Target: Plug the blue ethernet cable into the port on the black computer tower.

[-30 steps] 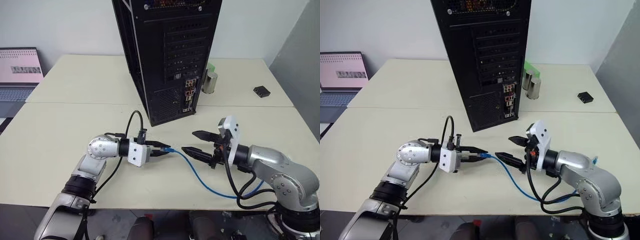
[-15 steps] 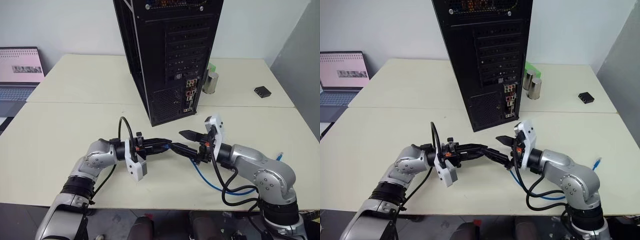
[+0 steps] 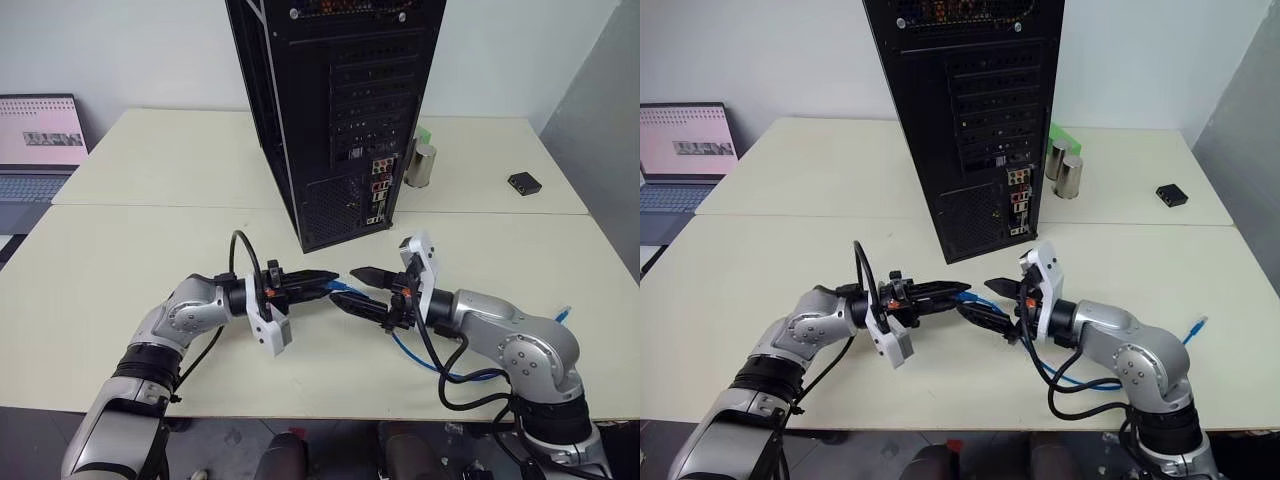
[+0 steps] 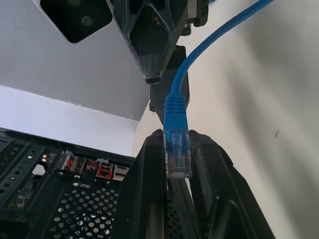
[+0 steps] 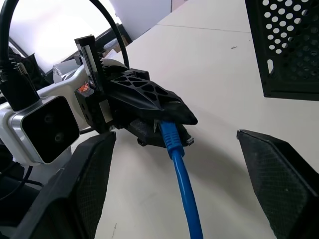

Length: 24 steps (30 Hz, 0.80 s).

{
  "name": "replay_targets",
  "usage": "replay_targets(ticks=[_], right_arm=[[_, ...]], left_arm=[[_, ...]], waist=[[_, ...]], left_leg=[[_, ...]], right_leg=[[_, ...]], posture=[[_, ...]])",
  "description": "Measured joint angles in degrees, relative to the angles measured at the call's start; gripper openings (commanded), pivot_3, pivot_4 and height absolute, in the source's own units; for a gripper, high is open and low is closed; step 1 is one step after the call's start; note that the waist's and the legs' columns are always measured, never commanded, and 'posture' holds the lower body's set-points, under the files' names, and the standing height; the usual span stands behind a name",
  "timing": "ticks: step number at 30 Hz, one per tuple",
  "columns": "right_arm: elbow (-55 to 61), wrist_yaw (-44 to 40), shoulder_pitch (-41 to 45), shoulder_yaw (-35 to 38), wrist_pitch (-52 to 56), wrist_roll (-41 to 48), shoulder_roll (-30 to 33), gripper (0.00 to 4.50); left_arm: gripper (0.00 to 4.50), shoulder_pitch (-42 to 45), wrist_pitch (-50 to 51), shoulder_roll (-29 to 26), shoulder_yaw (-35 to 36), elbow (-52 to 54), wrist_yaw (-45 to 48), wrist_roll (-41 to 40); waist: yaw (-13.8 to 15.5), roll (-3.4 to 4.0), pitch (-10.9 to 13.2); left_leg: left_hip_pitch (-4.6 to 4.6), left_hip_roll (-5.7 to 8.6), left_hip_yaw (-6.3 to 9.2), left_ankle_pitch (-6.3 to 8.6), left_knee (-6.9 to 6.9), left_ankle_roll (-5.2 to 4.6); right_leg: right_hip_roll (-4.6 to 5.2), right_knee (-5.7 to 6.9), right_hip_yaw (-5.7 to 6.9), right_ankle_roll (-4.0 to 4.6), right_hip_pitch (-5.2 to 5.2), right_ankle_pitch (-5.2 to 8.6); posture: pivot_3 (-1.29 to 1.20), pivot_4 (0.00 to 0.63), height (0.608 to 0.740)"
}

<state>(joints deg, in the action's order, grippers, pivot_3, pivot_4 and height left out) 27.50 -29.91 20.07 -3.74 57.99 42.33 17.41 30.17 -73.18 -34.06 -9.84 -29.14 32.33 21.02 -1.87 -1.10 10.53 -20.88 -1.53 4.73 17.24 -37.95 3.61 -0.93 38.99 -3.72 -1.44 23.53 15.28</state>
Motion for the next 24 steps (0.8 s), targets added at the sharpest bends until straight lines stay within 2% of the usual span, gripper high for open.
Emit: replay_targets(ticks=[14, 24], right_arm=[[-1.07, 0.03, 0.68, -1.14, 0.0, -0.11, -0.25, 0.03], [-1.86, 0.09, 1.14, -0.24, 0.41, 0.53, -0.38, 0.0]], left_arm=[[0.32, 0.22, 0.13, -0.52, -1.08, 0.13, -5.81, 4.03], [0.32, 0.69, 0.25, -0.34, -0.73, 0.33, -12.2, 9.79]], waist=[[0.0, 0.0, 0.0], [0.02, 0.0, 0.0]], left_leg=[[0.0, 0.0, 0.01, 0.0, 0.0, 0.0], [0.0, 0.0, 0.01, 0.0, 0.0, 0.0]], right_leg=[[0.0, 0.01, 0.01, 0.0, 0.0, 0.0], [0.01, 0.01, 0.02, 0.0, 0.0, 0.0]], posture=[[0.0, 0.15, 0.74], [0.0, 0.15, 0.74]])
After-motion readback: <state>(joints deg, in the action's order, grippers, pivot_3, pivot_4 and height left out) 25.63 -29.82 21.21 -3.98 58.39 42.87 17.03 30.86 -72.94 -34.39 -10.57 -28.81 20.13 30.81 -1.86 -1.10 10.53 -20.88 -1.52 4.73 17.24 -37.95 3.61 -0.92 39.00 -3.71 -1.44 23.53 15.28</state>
